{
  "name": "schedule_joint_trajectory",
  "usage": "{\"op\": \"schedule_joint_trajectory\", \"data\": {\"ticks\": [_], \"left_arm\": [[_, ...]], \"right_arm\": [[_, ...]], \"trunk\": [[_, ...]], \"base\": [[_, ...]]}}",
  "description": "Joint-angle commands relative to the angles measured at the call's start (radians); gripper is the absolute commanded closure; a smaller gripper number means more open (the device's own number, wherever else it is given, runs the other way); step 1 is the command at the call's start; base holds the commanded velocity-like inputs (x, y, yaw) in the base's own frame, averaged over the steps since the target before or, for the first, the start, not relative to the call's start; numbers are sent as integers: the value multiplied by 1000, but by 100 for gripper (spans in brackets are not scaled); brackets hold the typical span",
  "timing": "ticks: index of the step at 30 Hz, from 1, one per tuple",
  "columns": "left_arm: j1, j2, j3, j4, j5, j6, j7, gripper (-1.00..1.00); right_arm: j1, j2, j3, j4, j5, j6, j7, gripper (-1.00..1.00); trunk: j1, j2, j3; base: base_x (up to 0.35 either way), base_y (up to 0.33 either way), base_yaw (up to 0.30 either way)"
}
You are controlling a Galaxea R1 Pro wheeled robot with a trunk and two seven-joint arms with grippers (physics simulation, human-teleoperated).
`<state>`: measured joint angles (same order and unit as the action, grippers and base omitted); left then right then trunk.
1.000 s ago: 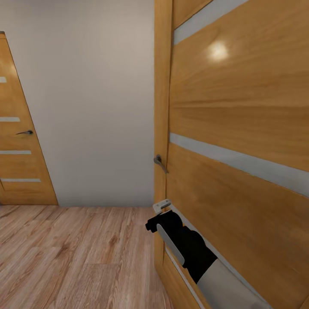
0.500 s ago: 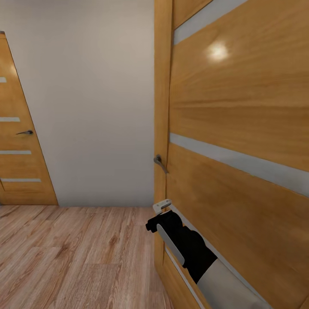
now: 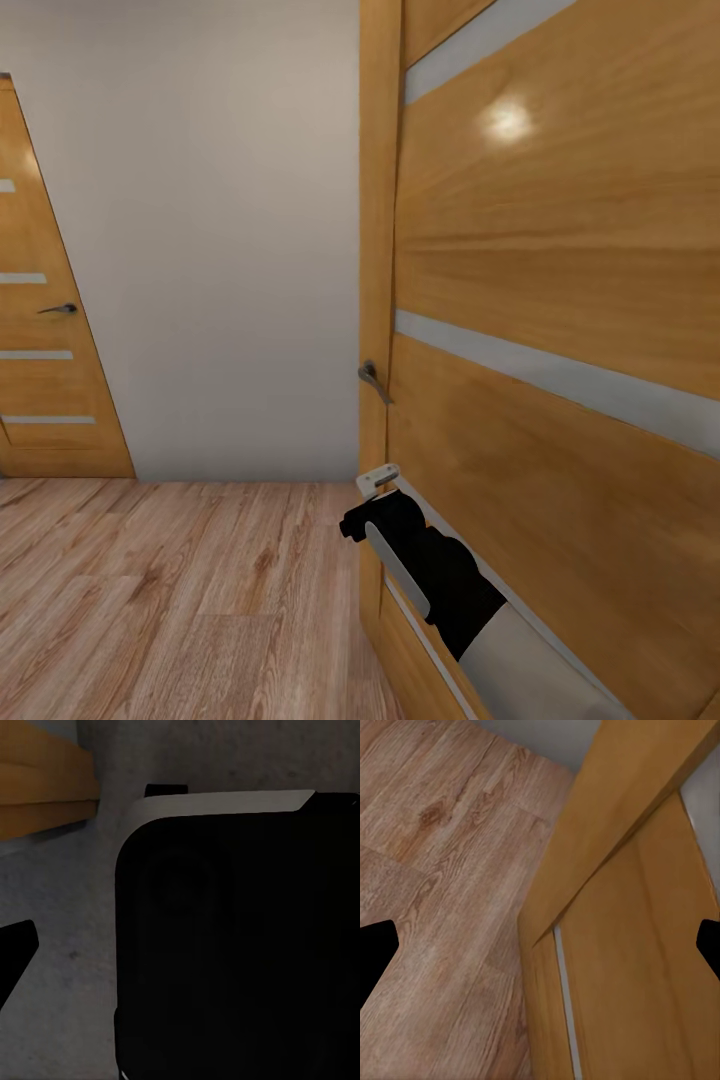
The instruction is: Move the two storage containers from the living room to the garage. In the garage, place one container on the floor and stack the other container on top of it (either order is fine).
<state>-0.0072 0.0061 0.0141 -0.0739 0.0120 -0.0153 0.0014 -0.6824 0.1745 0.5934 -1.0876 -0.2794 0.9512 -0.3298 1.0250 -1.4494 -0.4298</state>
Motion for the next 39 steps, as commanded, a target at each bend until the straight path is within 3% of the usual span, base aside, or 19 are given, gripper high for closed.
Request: {"op": "schedule_joint_trajectory", "data": {"ticks": [1, 7, 13, 15, 21, 28, 30, 31, 33, 34, 39], "left_arm": [[-1, 0, 1, 0, 1, -2, 0, -100], [-1, 0, 1, 0, 1, -2, 0, -100], [-1, -1, 1, 0, 0, -2, 0, -100], [-1, -1, 1, 0, 0, -2, 0, -100], [-1, -1, 1, 0, 1, -2, 0, -100], [-1, -2, 0, 0, 0, -2, 0, -100], [-1, -2, 0, 0, 1, -2, 0, -100], [-1, -2, 0, 0, 1, -2, 0, -100], [-1, -2, 0, 0, 0, -1, 0, -100], [-1, -2, 0, -1, 1, -2, 0, -100], [-1, -2, 1, 0, 0, -2, 0, -100]], "right_arm": [[-1, 0, 2, 0, -10, 3, -11, -100], [-2, 0, 7, -3, 7, 3, -45, -100], [-18, 0, 19, -42, 7, 52, -222, -100], [-38, 0, 19, -66, 7, 91, -255, -100], [-139, 0, 20, -77, 4, 96, -313, -100], [-162, 0, 20, -68, 0, 96, -458, -100], [-184, 0, 20, -46, 0, 96, -475, -100], [-231, 0, 20, 57, 1, 96, -505, -100], [-240, 0, 20, 78, 2, 96, -523, -100], [-247, 0, 20, 91, 1, 96, -570, -100], [-289, 0, 19, 153, -3, 96, -601, -100]], "trunk": [[0, -1, -1], [0, -1, -1], [0, -1, -1], [0, -1, -1], [0, -1, -1], [0, -1, -1], [0, -1, -1], [0, -1, -1], [0, -1, -1], [0, -1, -1], [0, -1, -1]], "base": [[0, 0, 0], [0, 0, 0], [0, 0, 0], [0, 0, 0], [0, 0, 0], [0, 0, 0], [0, 0, 0], [0, 0, 0], [0, 0, 0], [0, 0, 0], [0, 0, 0]]}}
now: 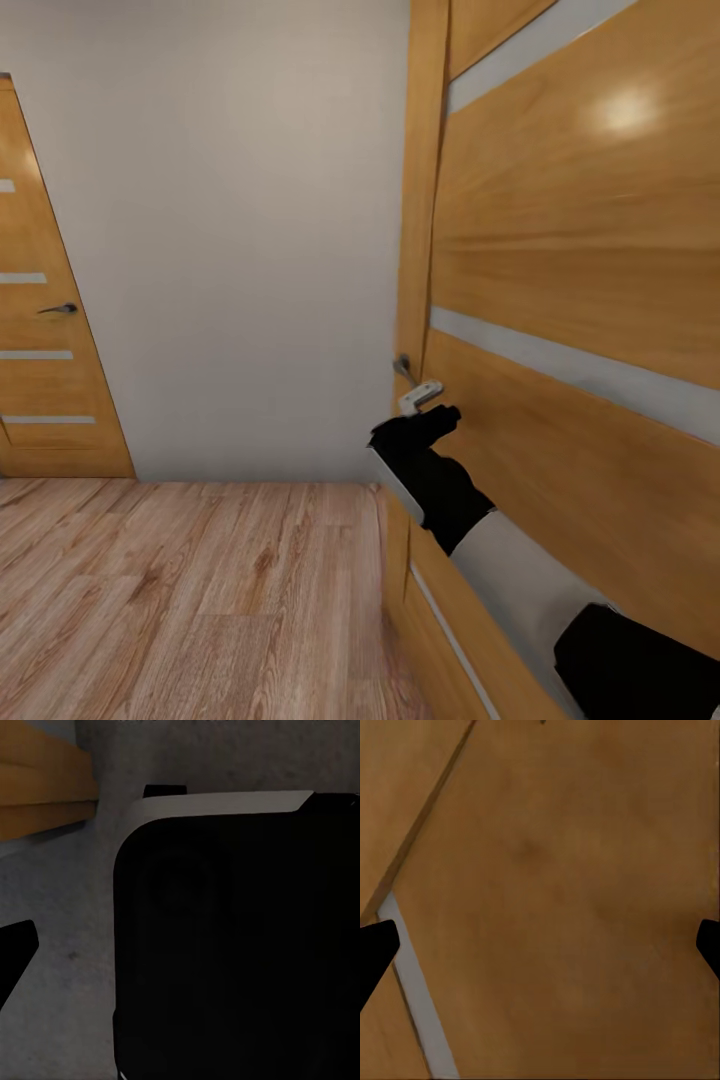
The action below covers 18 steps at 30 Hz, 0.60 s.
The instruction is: Move the two storage containers from the living room to the garage. In the garage, place one container on the floor and stack the other container on top of it (either order is fine).
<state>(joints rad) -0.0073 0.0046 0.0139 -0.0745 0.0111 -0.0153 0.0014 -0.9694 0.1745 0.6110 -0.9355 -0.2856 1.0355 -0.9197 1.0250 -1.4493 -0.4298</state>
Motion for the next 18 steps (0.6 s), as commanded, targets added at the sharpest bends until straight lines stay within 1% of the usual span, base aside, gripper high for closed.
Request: {"op": "schedule_joint_trajectory", "data": {"ticks": [1, 2, 6, 7, 8, 11, 14, 18], "left_arm": [[0, 0, 1, 0, 1, -2, 0, -100], [0, 0, 1, 0, 1, -2, 0, -100], [0, 0, 1, 1, 1, -2, 0, -100], [0, 0, 1, 1, 1, -2, 0, -100], [0, 0, 1, 1, 2, -2, 0, -100], [0, 0, 1, 1, 1, -2, 0, -100], [0, 0, 1, 1, 1, -2, 0, -100], [0, 0, 1, 1, 1, -2, 0, -100]], "right_arm": [[-13, 0, 1, 25, 2, 12, -13, -100], [-22, 0, 0, 50, 1, 12, -14, -100], [-37, 0, -4, 77, 0, 12, -17, -100], [-48, 0, -6, 81, 0, 12, -17, -100], [-69, 0, -10, 111, 0, 12, -18, -100], [-91, 0, -14, 154, 0, 12, -18, -100], [-106, 0, -18, 182, -1, 12, -17, -100], [-114, 0, -25, 194, -1, 12, -16, -100]], "trunk": [[0, -1, -1], [0, -1, -1], [0, -1, -1], [0, -1, -1], [0, -1, -1], [0, -1, -1], [0, -1, -1], [0, -1, -1]], "base": [[0, 0, 0], [0, 0, 0], [0, 0, 0], [0, 0, 0], [0, 0, 0], [0, 0, 0], [0, 0, 0], [0, 0, 0]]}}
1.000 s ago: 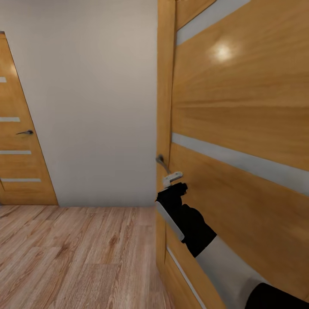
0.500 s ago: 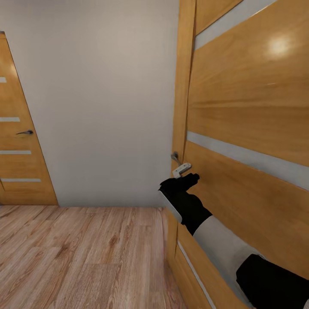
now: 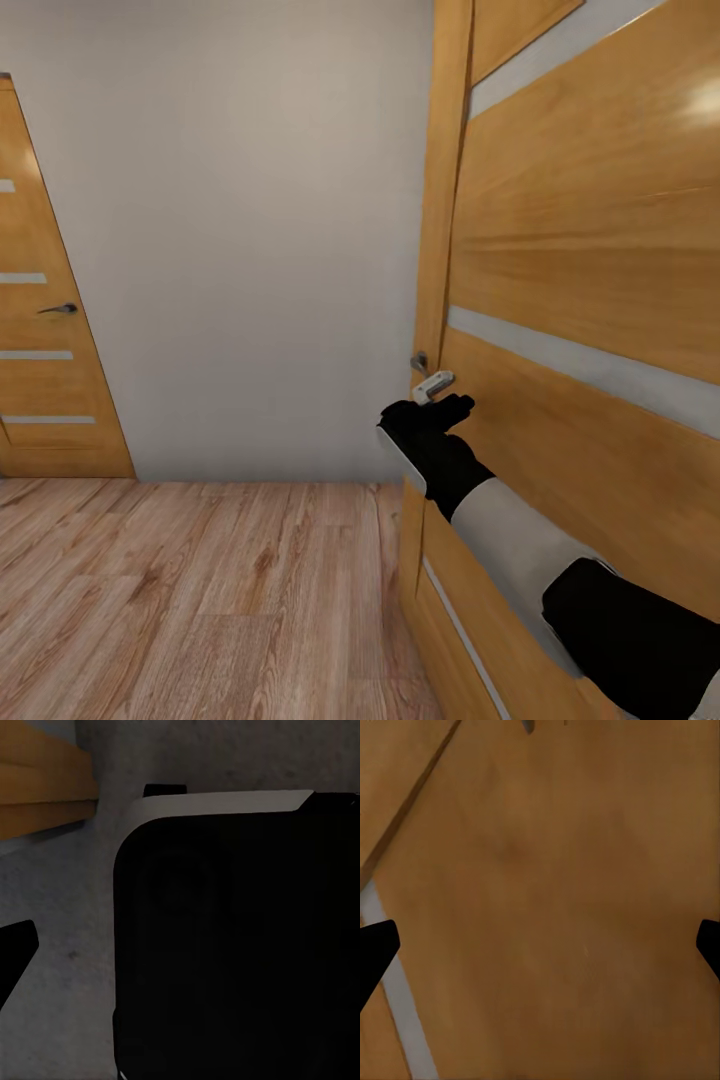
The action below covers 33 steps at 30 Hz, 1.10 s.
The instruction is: Move the two storage containers from the living room to the garage. In the garage, place one container on the floor and stack the other container on top of it (either order is fine).
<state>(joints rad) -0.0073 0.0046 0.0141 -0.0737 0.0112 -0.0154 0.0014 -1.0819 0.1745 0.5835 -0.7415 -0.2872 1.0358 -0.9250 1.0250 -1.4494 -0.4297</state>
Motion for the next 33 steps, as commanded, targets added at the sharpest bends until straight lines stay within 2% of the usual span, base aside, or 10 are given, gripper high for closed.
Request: {"op": "schedule_joint_trajectory", "data": {"ticks": [1, 8, 16, 19, 25, 33], "left_arm": [[0, 0, 1, 0, 1, -2, 0, -100], [0, 0, 1, 0, 1, -2, 0, -100], [0, 0, 1, 0, 1, -2, 0, -100], [0, 0, 1, 0, 1, -2, 0, -100], [0, 0, 1, 0, 1, -2, 0, -100], [0, 0, 1, 0, 1, -2, 0, -100]], "right_arm": [[-5, 0, -1, 2, 0, 11, -11, -100], [-62, 0, -12, 108, -2, 11, -6, -100], [-83, 0, -22, 138, -4, 5, -3, -100], [-109, 0, -28, 181, -6, -17, -2, -100], [-144, 0, -32, 251, -81, -59, -2, -100], [-158, 0, -33, 258, -99, -63, -2, -100]], "trunk": [[0, -1, -1], [0, -1, -1], [0, -1, -1], [0, -1, -1], [0, -1, -1], [0, -1, -1]], "base": [[0, 0, 0], [0, 0, 0], [0, 0, 0], [0, 0, 0], [0, 0, 0], [0, 0, 0]]}}
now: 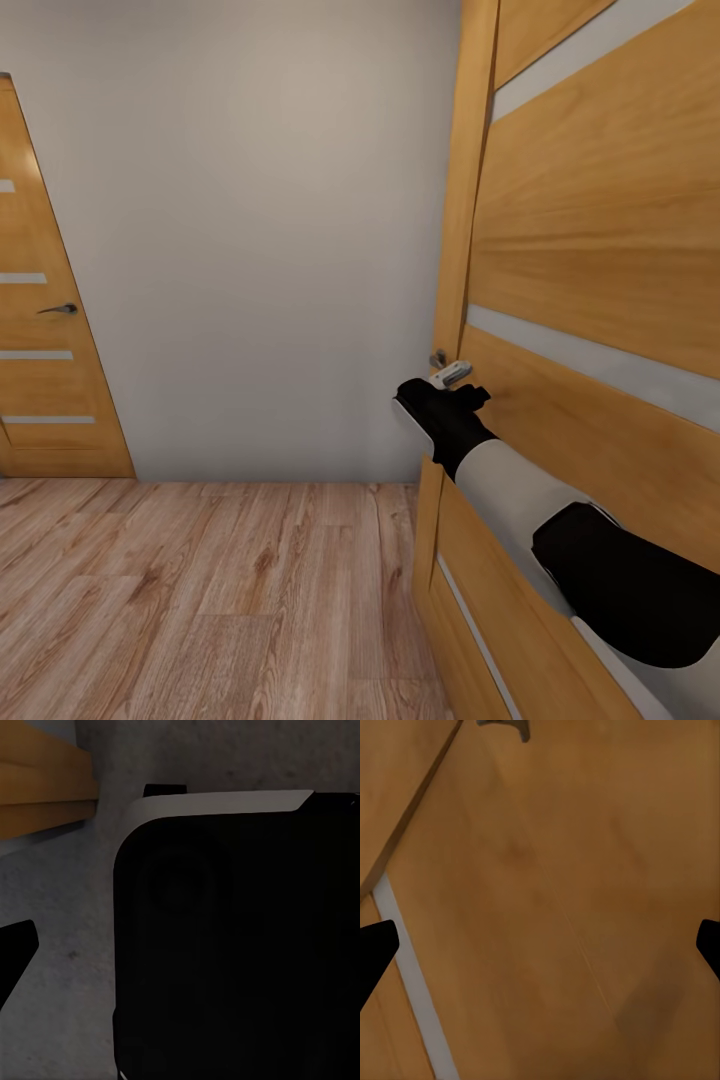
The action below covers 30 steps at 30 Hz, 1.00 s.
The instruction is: Move the two storage containers from the living room to the garage. In the garage, place one container on the floor and stack the other container on top of it (either order is fine).
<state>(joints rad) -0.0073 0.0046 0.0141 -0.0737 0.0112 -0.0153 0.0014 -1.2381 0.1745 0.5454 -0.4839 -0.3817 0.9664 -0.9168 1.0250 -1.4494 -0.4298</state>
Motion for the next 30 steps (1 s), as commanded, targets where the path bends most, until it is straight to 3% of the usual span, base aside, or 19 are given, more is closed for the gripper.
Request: {"op": "schedule_joint_trajectory", "data": {"ticks": [1, 7, 16, 30], "left_arm": [[0, 0, 1, 0, 1, -2, 0, -100], [0, 0, 1, 0, 1, -2, 0, -100], [0, 0, 1, 0, 1, -2, 0, -100], [0, 0, 1, 0, 1, -2, -1, -100]], "right_arm": [[-2, 0, 5, 1, -5, 6, -10, -100], [-2, -5, 5, 1, -8, 5, -8, -100], [-2, -85, 5, 1, -62, -9, -7, -100], [-19, -151, 5, 1, -67, -9, -6, -100]], "trunk": [[0, -1, -1], [0, -1, -1], [0, -1, -1], [0, -1, -1]], "base": [[0, 0, 0], [0, 0, 0], [0, 0, 0], [0, 0, 0]]}}
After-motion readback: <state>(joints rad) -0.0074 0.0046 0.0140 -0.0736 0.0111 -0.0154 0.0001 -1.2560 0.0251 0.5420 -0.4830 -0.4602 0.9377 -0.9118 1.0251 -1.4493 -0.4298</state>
